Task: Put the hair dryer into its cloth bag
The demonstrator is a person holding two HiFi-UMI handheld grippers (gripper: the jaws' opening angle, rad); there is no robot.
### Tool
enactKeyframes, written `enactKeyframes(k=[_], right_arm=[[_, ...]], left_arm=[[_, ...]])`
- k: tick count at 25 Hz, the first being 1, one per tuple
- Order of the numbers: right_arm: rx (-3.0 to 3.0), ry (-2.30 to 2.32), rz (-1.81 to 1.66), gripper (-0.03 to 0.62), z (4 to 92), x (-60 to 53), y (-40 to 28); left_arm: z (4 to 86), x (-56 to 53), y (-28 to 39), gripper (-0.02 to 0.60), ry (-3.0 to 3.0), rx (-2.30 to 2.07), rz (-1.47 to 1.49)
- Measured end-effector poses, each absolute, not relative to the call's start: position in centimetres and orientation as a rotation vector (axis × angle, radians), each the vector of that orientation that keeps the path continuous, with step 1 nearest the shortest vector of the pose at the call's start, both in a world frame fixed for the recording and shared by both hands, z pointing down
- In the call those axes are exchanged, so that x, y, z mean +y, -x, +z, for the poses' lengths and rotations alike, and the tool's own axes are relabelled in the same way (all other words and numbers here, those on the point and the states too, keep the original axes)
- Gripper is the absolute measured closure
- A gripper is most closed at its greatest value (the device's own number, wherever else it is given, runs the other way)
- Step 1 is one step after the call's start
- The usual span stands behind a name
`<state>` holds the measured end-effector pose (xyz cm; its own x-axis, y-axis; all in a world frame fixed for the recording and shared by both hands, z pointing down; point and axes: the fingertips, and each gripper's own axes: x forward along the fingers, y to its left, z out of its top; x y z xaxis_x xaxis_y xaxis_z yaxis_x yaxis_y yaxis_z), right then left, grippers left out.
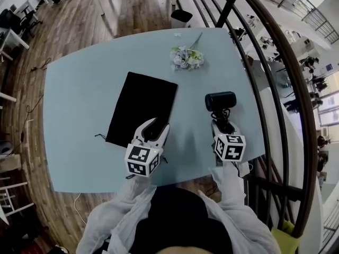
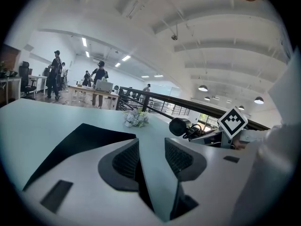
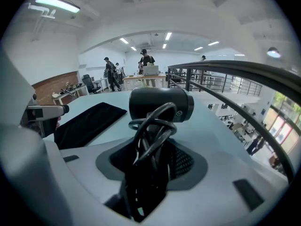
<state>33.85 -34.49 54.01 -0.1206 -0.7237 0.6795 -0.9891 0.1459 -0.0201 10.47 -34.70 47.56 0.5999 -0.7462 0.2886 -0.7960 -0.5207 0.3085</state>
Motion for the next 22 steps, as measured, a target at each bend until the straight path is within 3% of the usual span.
enactKeyframes(k=[22], right_arm=[[-1.905,-1.740,0.597,0.391,49.4,-20.0,-29.3]], left_arm=[[44.9,-23.5,-4.7,0.394,-2.496,-1.275,0.171]])
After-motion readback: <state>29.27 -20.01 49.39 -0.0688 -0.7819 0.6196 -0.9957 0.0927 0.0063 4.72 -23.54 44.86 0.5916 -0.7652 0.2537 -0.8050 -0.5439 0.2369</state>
